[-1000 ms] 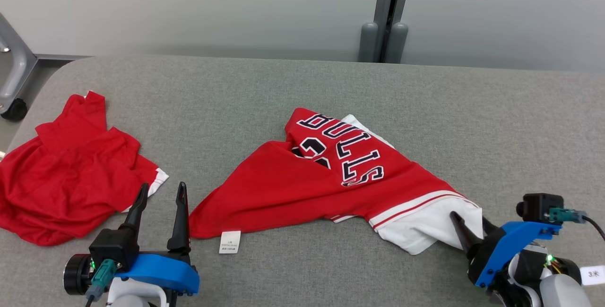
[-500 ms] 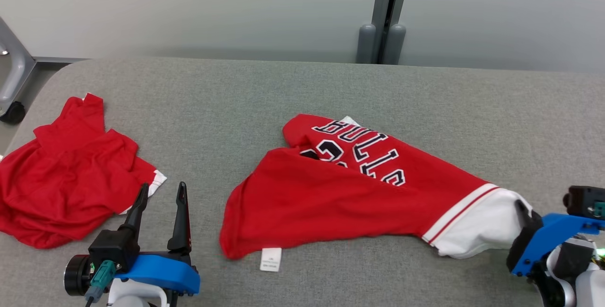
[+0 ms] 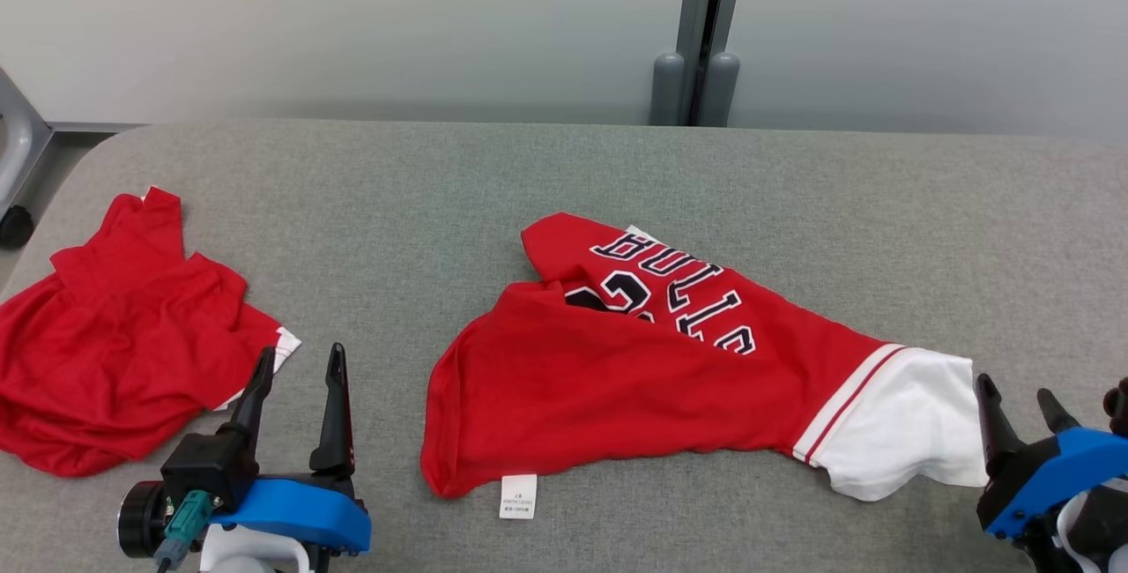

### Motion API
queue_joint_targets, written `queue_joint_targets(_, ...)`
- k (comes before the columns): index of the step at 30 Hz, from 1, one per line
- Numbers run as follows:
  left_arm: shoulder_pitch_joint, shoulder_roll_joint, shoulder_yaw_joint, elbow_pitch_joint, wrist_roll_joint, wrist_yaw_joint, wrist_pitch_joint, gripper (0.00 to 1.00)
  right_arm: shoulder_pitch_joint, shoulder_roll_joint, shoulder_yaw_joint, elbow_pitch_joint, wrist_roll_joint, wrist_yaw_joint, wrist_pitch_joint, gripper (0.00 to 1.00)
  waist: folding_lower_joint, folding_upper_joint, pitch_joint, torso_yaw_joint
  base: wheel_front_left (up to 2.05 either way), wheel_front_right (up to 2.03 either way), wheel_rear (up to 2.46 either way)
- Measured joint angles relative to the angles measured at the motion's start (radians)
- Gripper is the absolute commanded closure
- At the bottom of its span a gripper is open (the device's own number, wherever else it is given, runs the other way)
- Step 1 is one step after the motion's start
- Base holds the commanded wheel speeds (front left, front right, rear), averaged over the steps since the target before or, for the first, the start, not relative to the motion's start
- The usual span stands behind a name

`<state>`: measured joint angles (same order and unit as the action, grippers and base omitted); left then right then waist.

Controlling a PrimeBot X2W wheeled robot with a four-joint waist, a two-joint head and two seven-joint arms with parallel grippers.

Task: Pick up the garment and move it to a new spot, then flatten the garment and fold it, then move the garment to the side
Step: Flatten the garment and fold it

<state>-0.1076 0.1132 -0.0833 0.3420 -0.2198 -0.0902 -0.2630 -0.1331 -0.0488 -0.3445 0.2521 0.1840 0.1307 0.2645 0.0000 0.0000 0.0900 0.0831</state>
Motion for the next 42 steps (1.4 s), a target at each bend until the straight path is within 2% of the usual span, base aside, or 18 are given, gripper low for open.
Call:
queue_joint_targets(9, 0.028, -0.003, 0.013, -0.011, 0.001, 0.000, 0.000, 0.00, 0.113, 0.000, 0.084, -0.163, -0.049, 0.000, -0.159, 0.00, -0.0001, 0.0000, -0.034, -0.006, 0.00, 0.00, 0.00)
queue_joint_targets(10, 0.037, -0.005, 0.015, -0.017, 0.001, 0.000, 0.000, 0.00, 0.138, 0.000, 0.105, -0.194, -0.051, 0.000, -0.205, 0.00, -0.0001, -0.0001, -0.041, -0.011, 0.00, 0.00, 0.00)
queue_joint_targets(18, 0.071, -0.007, 0.021, -0.013, 0.009, -0.007, 0.000, 0.00, 0.202, 0.000, 0.175, -0.232, -0.074, 0.000, -0.335, 0.00, -0.0001, 0.0000, -0.066, -0.029, 0.00, 0.00, 0.00)
queue_joint_targets(27, 0.090, 0.002, 0.007, 0.038, 0.006, -0.014, 0.000, 0.00, 0.216, 0.000, 0.187, -0.183, -0.084, 0.000, -0.379, 0.00, -0.0001, 0.0000, -0.098, -0.038, 0.00, 0.00, 0.00)
queue_joint_targets(42, 0.093, 0.007, -0.005, 0.039, 0.000, -0.018, 0.000, 0.00, 0.213, 0.000, 0.177, -0.152, -0.070, 0.000, -0.390, 0.00, 0.0000, 0.0000, -0.095, -0.038, 0.00, 0.00, 0.00)
